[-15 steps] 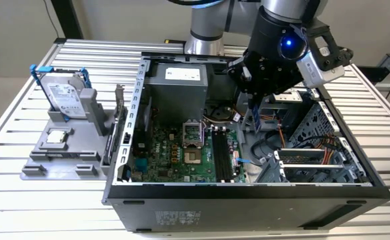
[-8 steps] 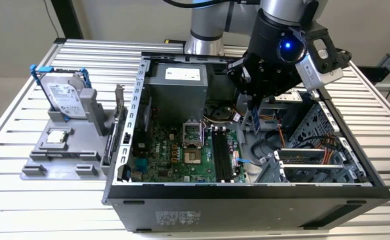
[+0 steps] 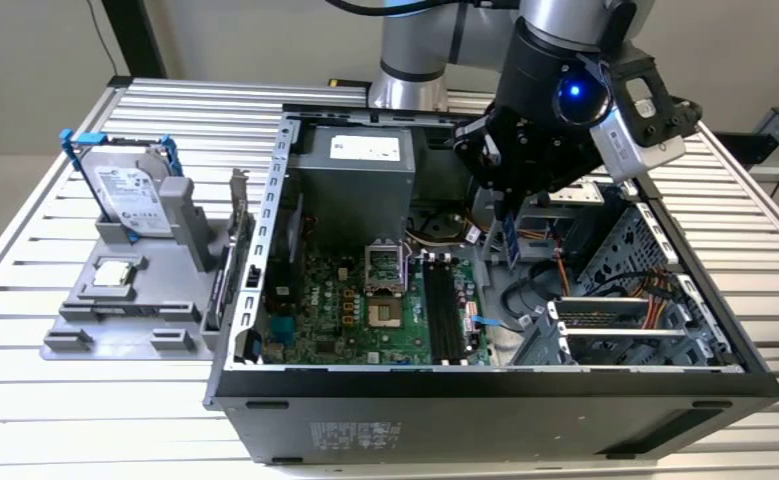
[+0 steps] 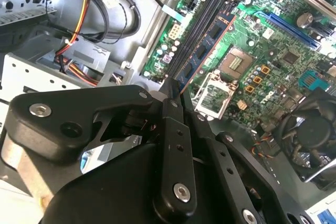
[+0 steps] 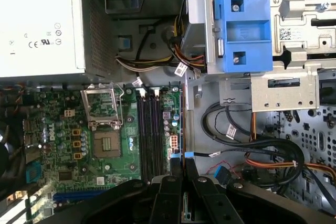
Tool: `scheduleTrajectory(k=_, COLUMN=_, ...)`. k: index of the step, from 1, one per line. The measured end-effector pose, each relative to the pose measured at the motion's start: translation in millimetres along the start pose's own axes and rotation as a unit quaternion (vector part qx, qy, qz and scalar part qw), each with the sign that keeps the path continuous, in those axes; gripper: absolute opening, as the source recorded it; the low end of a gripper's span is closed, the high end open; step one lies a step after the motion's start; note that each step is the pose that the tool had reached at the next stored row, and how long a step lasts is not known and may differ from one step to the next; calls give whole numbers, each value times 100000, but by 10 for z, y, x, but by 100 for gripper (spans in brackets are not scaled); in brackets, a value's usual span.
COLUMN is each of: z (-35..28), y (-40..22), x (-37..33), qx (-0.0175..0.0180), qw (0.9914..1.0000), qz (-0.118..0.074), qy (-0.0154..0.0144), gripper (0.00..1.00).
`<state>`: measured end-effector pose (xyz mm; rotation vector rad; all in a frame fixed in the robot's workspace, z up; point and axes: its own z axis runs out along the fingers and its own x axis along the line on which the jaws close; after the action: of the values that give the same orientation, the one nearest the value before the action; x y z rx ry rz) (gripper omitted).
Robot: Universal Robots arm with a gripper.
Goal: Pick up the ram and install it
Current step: 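Insert the ram into the slot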
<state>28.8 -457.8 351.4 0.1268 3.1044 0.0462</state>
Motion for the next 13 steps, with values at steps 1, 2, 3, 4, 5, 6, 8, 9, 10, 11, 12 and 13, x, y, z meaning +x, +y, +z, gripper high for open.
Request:
scheduleTrajectory(k=1, z=9, y=-1, x=0, qx=-9, qw=100000, qz=2, qy=-3, gripper=0)
scheduleTrajectory(k=2, z=17, y=-1, x=1, qx=-2, qw=100000, qz=-1, qy=0, gripper=0)
scheduleTrajectory(k=3, z=27, y=-1, x=1, qx=9, qw=100000, qz=-1, qy=0, gripper=0)
scheduleTrajectory(k=4, z=41, y=-1, x=1, qx=9, qw=100000, qz=-1, qy=1, gripper=0)
scheduleTrajectory(k=5, z=58, y=-2, x=2, qx=46, qw=100000, qz=-3, qy=-2, gripper=0)
scheduleTrajectory(k=6, z=76, y=-2, x=2, qx=94, qw=100000, qz=-14, qy=-5, gripper=0)
scheduleTrajectory(k=8, z=101, y=-4, x=3, qx=216, qw=100000, qz=-58, qy=-5, gripper=0)
scheduleTrajectory(k=9, z=114, y=-4, x=4, qx=290, qw=100000, qz=-80, qy=1, gripper=0)
scheduleTrajectory(k=10, z=125, y=-4, x=4, qx=363, qw=99999, qz=-106, qy=9, gripper=0)
scheduleTrajectory(k=11, z=134, y=-5, x=5, qx=443, qw=99999, qz=-138, qy=23, gripper=0)
scheduleTrajectory(k=12, z=146, y=-5, x=5, qx=501, qw=99999, qz=-183, qy=42, gripper=0)
scheduleTrajectory(k=13, z=164, y=-5, x=6, qx=528, qw=99998, qz=-216, qy=44, gripper=0)
